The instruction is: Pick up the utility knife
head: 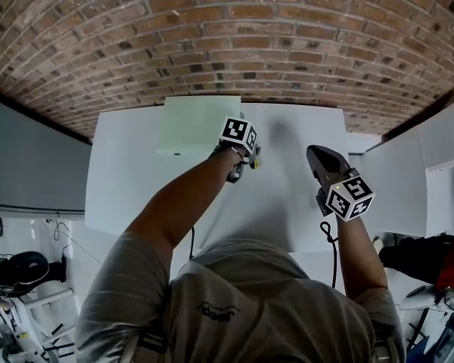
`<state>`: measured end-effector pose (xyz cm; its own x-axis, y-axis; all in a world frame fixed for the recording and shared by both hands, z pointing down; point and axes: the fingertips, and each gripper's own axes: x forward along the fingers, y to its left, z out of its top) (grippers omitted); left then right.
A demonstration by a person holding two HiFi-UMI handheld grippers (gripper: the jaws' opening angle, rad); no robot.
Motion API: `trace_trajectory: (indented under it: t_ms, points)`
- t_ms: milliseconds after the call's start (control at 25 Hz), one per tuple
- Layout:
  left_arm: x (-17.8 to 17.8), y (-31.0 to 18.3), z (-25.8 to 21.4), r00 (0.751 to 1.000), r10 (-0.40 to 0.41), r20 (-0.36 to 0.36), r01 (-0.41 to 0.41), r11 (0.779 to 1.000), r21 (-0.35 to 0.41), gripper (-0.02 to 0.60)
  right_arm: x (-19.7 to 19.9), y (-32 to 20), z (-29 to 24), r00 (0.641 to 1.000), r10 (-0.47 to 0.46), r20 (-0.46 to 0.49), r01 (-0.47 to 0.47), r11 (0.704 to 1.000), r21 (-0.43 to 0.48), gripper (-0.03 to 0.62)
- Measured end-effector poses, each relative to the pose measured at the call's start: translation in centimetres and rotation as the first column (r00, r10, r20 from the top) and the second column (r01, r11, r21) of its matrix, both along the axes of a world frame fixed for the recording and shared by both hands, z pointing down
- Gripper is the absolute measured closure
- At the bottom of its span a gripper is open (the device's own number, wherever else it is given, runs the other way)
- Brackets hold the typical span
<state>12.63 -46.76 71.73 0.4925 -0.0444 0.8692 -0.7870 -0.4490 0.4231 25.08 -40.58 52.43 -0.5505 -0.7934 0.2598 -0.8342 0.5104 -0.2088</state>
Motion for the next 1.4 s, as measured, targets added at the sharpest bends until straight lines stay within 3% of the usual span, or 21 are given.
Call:
trace_trajectory:
  t_ms: [400,680,1160,1280,1400]
  points:
    - [1.8,-0.1,5.9,0.99,-0.034,0.135,0.042,0.998,-0.055,0.377,2.4,0.5,2.7,1.0,0.018,0.02,-0.017,0.999,-0.033,0.585]
    - [1.3,-0.7,8.0,0.976,-0.067,0.206,0.079,0.996,-0.051,0.377,3.8,1.1,3.5,0.999,0.039,0.032,-0.038,0.998,-0.052,0.584]
    - [1.3,-0.6,11.3,0.96,-0.089,0.265,0.107,0.993,-0.054,0.373,4.2,1.6,4.0,0.998,0.039,0.055,-0.035,0.997,-0.074,0.583]
    - [0.6,-1.6,12.4,0.948,-0.093,0.305,0.094,0.996,0.014,0.462,4.4,1.7,4.4,0.997,0.044,0.057,-0.039,0.996,-0.083,0.585]
    - [0.6,-1.8,12.4,0.951,-0.069,0.302,0.063,0.998,0.03,0.469,4.7,1.7,4.6,0.997,0.053,0.06,-0.047,0.995,-0.088,0.584]
